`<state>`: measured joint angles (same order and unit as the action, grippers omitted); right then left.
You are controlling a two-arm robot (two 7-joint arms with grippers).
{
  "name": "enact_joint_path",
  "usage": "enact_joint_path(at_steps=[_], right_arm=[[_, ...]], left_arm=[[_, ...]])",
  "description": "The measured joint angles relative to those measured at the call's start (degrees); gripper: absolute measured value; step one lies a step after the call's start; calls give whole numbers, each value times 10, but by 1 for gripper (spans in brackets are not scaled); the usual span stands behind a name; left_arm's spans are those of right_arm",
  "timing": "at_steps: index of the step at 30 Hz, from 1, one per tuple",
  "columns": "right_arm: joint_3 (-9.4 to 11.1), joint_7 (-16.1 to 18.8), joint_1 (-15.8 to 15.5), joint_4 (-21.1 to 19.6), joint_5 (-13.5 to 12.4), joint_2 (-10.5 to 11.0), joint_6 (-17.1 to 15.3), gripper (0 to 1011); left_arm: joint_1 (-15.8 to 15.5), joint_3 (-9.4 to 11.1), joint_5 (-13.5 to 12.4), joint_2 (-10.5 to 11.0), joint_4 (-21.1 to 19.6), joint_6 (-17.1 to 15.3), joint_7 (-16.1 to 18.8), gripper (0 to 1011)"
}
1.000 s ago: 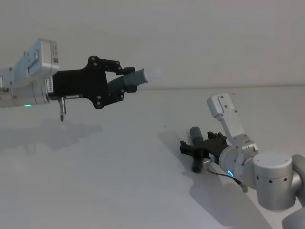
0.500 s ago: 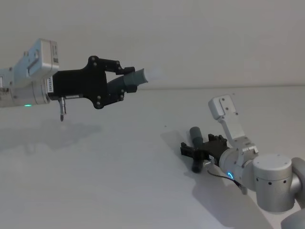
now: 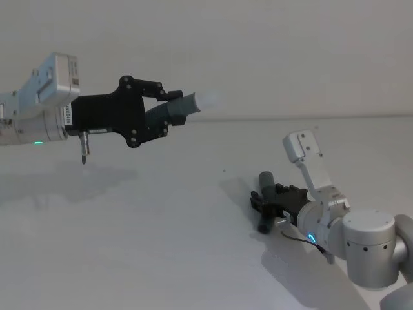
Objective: Use both hands to pick up one end of the pipe from the table, align the ends, and insert them.
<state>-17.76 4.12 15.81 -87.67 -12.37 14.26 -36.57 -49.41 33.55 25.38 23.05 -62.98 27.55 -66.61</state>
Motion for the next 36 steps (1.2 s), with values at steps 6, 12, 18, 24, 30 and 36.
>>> enact_joint_path(at_steps=[6, 12, 18, 24, 30, 36], right_arm=[[1, 0, 0, 1, 0, 0, 0, 444], [1, 0, 0, 1, 0, -1, 1, 306], [1, 0, -1, 1, 0, -1, 1, 260], [1, 0, -1, 1, 0, -1, 1, 255], [1, 1, -1, 1, 0, -1, 2, 252], [1, 5, -3, -3, 3, 4, 13, 253]], left_arm=[[0, 0, 0, 0, 0, 0, 0, 336], [0, 0, 0, 0, 0, 0, 0, 339], [0, 0, 0, 0, 0, 0, 0, 336], [0, 0, 0, 0, 0, 0, 0, 336], [0, 0, 0, 0, 0, 0, 0, 336], [0, 0, 0, 0, 0, 0, 0, 336]])
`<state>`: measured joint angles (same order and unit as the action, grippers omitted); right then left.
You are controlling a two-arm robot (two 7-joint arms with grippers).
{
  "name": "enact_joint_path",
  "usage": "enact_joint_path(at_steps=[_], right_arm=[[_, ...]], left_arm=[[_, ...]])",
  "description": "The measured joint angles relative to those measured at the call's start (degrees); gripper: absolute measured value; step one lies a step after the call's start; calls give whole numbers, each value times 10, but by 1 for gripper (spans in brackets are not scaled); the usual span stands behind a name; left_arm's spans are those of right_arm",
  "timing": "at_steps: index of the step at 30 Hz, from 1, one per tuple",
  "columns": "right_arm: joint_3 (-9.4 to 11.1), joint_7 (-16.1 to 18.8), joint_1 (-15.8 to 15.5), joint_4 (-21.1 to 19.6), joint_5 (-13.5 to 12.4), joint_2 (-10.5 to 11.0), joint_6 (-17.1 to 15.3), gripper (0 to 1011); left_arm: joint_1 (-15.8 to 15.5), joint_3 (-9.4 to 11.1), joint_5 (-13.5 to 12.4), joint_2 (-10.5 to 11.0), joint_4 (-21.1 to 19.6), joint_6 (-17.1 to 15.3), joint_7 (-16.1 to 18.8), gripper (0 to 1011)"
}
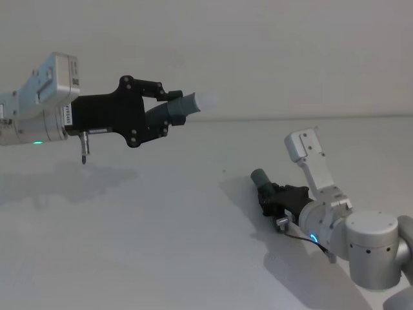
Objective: Use both hands to pick up one end of the pipe from the table, align the ends, and insert them.
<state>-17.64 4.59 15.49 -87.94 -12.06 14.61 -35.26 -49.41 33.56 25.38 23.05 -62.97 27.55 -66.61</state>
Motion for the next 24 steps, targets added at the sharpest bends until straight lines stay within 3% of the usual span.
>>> enact_joint_path(at_steps=[14, 24], right_arm=[[1, 25, -28, -41, 19, 36, 79, 253], [9, 75, -51, -83, 34, 96, 157, 253]], left_arm=[[0, 0, 0, 0, 0, 0, 0, 339], [0, 0, 0, 0, 0, 0, 0, 336]])
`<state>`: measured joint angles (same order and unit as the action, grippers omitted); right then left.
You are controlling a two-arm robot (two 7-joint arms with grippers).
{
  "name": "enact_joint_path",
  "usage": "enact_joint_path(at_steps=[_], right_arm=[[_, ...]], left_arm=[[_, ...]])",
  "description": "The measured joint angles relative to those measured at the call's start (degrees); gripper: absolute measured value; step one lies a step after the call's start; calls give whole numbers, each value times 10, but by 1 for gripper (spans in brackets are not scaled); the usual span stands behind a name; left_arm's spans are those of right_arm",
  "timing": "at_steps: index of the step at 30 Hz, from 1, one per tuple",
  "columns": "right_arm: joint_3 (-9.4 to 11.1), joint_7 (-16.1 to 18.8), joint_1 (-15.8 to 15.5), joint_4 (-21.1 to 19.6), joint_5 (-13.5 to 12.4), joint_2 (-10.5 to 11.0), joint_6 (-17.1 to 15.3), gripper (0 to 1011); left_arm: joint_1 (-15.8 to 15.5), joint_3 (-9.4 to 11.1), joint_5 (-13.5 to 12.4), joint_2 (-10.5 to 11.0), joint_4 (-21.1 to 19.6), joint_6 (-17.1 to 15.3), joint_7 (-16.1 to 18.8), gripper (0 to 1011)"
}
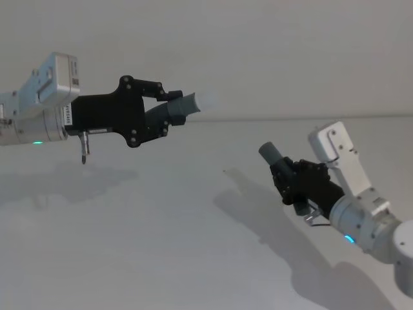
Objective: Use both hands to pick up one end of the pipe from the table, align the ends, and insert them.
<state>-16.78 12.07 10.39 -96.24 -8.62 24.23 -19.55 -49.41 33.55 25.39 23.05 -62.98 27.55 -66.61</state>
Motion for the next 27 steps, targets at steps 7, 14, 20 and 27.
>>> enact_joint_path(at_steps=[7, 14, 20, 27], right_arm=[[3, 51, -3, -20, 12, 50, 51, 252], [3, 94, 3, -28, 26, 88, 89, 252], [-1, 132, 17, -32, 45, 124, 124, 252], [-10, 174, 41, -34, 72, 164, 173, 252]], left_arm=[[0, 0, 0, 0, 0, 0, 0, 336], [0, 0, 0, 0, 0, 0, 0, 339], [0, 0, 0, 0, 0, 0, 0, 339], [0, 0, 0, 0, 0, 0, 0, 339]])
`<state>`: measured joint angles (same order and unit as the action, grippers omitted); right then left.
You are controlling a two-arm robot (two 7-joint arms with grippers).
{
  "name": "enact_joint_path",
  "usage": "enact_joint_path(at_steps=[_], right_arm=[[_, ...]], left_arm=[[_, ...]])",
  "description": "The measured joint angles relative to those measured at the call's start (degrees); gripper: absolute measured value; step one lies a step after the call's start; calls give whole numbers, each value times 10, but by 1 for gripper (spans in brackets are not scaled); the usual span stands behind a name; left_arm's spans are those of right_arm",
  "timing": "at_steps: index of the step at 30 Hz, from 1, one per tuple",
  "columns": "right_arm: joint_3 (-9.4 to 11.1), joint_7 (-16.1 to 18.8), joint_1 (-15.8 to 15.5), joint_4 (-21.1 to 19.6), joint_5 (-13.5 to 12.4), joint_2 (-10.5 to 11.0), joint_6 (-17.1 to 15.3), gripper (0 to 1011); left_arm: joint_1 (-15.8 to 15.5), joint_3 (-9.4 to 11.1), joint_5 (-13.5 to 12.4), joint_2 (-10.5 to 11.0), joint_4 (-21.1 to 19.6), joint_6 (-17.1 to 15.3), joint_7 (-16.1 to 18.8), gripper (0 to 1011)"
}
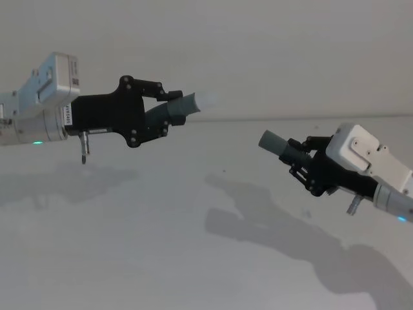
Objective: Use both hands to pick up one end of the pipe from the table, align the ends, and insert them.
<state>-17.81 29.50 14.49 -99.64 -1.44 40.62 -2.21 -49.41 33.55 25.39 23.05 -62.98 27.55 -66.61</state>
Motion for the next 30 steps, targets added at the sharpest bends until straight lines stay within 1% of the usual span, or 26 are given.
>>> enact_joint_path(at_steps=[2, 5, 6, 7, 8, 9, 11, 14, 18, 21, 25, 28, 30], right_arm=[[-1, 5, 3, 0, 3, 4, 6, 253], [-6, 24, 17, -3, 17, 23, 31, 252], [-6, 24, 17, -3, 17, 23, 31, 252], [-9, 34, 25, -5, 25, 34, 45, 252], [-9, 34, 25, -5, 25, 34, 45, 252], [-11, 40, 32, -7, 31, 42, 55, 252], [-13, 48, 38, -9, 36, 50, 65, 252], [-17, 63, 54, -14, 51, 68, 89, 252], [-19, 72, 65, -19, 63, 80, 109, 252], [-19, 79, 80, -26, 75, 95, 132, 252], [-19, 86, 93, -33, 87, 109, 156, 252], [-18, 88, 100, -38, 91, 116, 167, 252], [-18, 93, 109, -43, 96, 124, 179, 252]], left_arm=[[0, 0, 0, 0, 0, 0, 0, 339], [0, 0, 0, 0, 0, 0, 0, 336], [0, 0, 0, 0, 0, 0, 0, 339], [0, 0, 0, 0, 0, 0, 0, 336], [0, 0, 0, 0, 0, 0, 0, 336], [0, 0, 0, 0, 0, 0, 0, 339], [0, 0, 0, 0, 0, 0, 0, 336], [0, 0, 0, 0, 0, 0, 0, 339], [0, 0, 0, 0, 0, 0, 0, 339], [0, 0, 0, 0, 0, 0, 0, 339], [0, 0, 0, 0, 0, 0, 0, 336], [0, 0, 0, 0, 0, 0, 0, 336], [0, 0, 0, 0, 0, 0, 0, 336]])
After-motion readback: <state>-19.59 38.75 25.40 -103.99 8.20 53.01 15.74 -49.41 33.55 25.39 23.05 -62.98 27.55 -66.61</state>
